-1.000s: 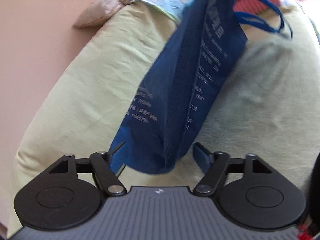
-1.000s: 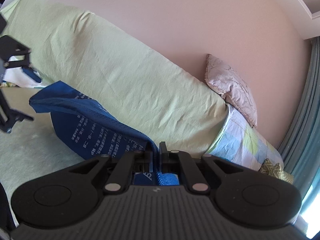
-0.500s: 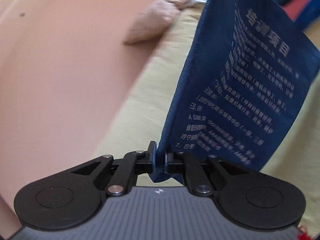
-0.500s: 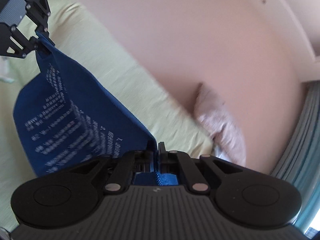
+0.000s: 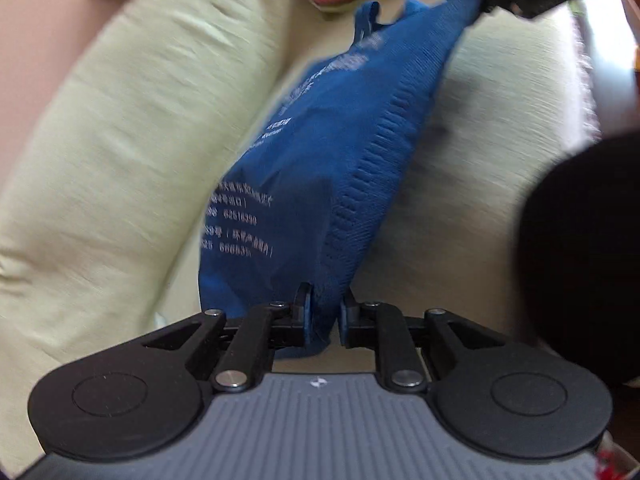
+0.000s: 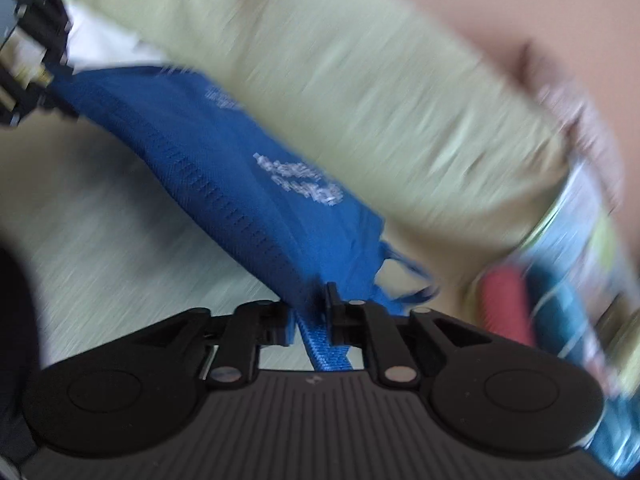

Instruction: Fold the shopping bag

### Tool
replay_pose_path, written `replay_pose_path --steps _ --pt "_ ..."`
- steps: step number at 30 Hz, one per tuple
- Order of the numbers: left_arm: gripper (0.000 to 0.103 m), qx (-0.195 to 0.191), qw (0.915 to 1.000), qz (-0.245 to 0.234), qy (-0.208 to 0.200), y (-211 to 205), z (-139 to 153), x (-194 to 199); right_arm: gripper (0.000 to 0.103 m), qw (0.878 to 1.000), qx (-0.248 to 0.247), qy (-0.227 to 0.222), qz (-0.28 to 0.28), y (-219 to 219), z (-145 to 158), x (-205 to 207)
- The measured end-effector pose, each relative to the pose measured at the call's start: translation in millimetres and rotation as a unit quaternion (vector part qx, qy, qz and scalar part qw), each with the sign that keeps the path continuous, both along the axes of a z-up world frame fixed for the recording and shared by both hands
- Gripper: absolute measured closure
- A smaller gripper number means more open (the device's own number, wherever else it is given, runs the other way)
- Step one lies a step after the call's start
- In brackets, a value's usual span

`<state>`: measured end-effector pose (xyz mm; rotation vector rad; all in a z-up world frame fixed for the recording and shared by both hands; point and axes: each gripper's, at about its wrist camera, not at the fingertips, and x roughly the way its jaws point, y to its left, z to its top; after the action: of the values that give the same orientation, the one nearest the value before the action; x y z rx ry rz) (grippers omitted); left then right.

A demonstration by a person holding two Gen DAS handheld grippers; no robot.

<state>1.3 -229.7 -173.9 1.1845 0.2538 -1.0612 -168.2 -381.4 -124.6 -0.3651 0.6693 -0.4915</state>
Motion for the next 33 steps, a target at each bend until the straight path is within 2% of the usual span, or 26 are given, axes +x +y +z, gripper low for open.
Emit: replay_pose_path --steps 1,2,4,6,9,10,13,16,17,18,19,21,22,23,24,27,30,31,32,33 --pt "0.062 0.007 0.9996 -0.005 0.028 10 6 3 0.055 1.0 0.015 0.009 0.001 4 -5 -5" --pt "0.057 0.007 0.9986 -0.012 0.052 20 15 6 0.054 0.999 0.03 0.018 0.003 8 -11 -9" --pt "0.058 -0.005 0.9961 -0.021 0.085 36 35 15 0.055 0.998 0.059 0.035 0.005 16 -22 -18" --pt "0.058 -0.046 0.9939 -0.009 0.099 44 58 29 0.06 0.994 0.103 -0.025 -0.004 16 7 -34" --pt "0.06 -0.117 0.9873 0.029 0.104 27 79 50 0.077 0.98 0.166 -0.106 0.005 7 41 -12" --pt "0.061 -0.137 0.984 0.044 0.105 15 82 59 0.086 0.973 0.192 -0.124 0.012 4 46 5" --pt "0.064 -0.183 0.9725 0.089 0.114 -30 81 93 0.09 0.952 0.261 -0.158 0.035 -4 51 66" --pt "0.068 -0.182 0.9657 0.112 0.147 -72 59 124 0.091 0.931 0.331 -0.148 0.033 -17 35 124" --pt "0.07 -0.171 0.9656 0.112 0.161 -77 53 130 0.091 0.924 0.354 -0.141 0.029 -21 27 137" --pt "0.074 -0.14 0.967 0.105 0.185 -84 40 135 0.091 0.909 0.4 -0.114 0.021 -37 12 154" --pt "0.078 -0.116 0.9682 0.1 0.197 -91 29 138 0.092 0.903 0.421 -0.086 0.008 -45 -2 164" --pt "0.078 -0.055 0.9836 0.078 0.153 -96 2 128 0.091 0.917 0.394 -0.059 -0.029 -56 -19 158" --pt "0.078 -0.04 0.9881 0.067 0.133 -93 -4 123 0.103 0.923 0.38 -0.045 -0.048 -61 -28 156" --pt "0.078 -0.037 0.9908 0.057 0.117 -86 -5 119 0.103 0.927 0.366 -0.054 -0.056 -68 -31 143" --pt "0.078 -0.031 0.9922 0.057 0.106 -81 -6 117 0.103 0.93 0.356 -0.06 -0.071 -77 -31 128" --pt "0.077 0.005 0.9961 0.08 0.036 -59 -10 122 0.103 0.934 0.324 -0.068 -0.133 -103 -34 90" --pt "0.076 0.016 0.9962 0.085 -0.003 -23 -4 117 0.103 0.927 0.313 -0.079 -0.191 -136 -38 38" --pt "0.075 0.01 0.9973 0.072 -0.009 -10 5 106 0.099 0.927 0.308 -0.081 -0.197 -137 -34 31" --pt "0.067 0.008 0.9988 0.046 -0.017 2 13 89 0.092 0.927 0.303 -0.083 -0.203 -138 -31 23" --pt "0.061 0.01 0.9995 0.015 -0.027 11 18 72 0.091 0.932 0.291 -0.088 -0.2 -132 -25 12"
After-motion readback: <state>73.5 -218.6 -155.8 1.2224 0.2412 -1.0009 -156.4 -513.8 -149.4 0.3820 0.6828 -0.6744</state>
